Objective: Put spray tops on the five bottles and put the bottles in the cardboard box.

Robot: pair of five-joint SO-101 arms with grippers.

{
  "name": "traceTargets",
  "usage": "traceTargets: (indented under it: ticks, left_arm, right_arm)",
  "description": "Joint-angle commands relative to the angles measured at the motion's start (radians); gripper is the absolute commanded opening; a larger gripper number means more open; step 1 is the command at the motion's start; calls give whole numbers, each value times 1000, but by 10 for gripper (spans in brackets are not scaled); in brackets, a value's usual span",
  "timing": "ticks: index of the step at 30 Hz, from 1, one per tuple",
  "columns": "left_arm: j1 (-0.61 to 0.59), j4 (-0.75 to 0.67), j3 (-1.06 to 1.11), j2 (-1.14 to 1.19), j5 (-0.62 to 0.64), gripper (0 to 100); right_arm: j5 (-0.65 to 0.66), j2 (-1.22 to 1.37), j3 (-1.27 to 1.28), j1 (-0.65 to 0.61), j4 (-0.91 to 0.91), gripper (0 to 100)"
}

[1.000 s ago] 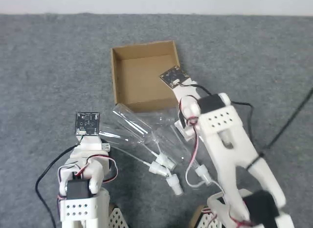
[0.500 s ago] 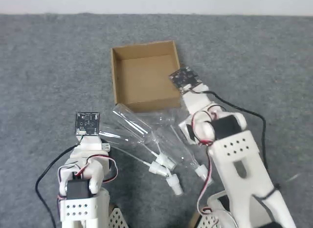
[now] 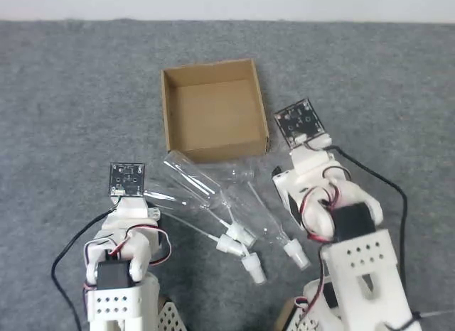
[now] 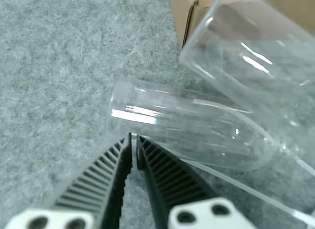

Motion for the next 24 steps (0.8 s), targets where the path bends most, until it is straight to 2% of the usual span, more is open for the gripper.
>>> traceTargets:
  ticks: [1, 19, 24]
  left_arm:
    - [0, 3, -15, -14, 2, 13]
    - [8, 2, -16, -14, 0, 13]
    - [81, 23, -74, -14, -3, 13]
  right_arm:
    - [-11, -84, 12, 15, -48, 105]
    - [-11, -119, 43, 15, -70, 105]
    - [-11, -119, 49, 15, -70, 105]
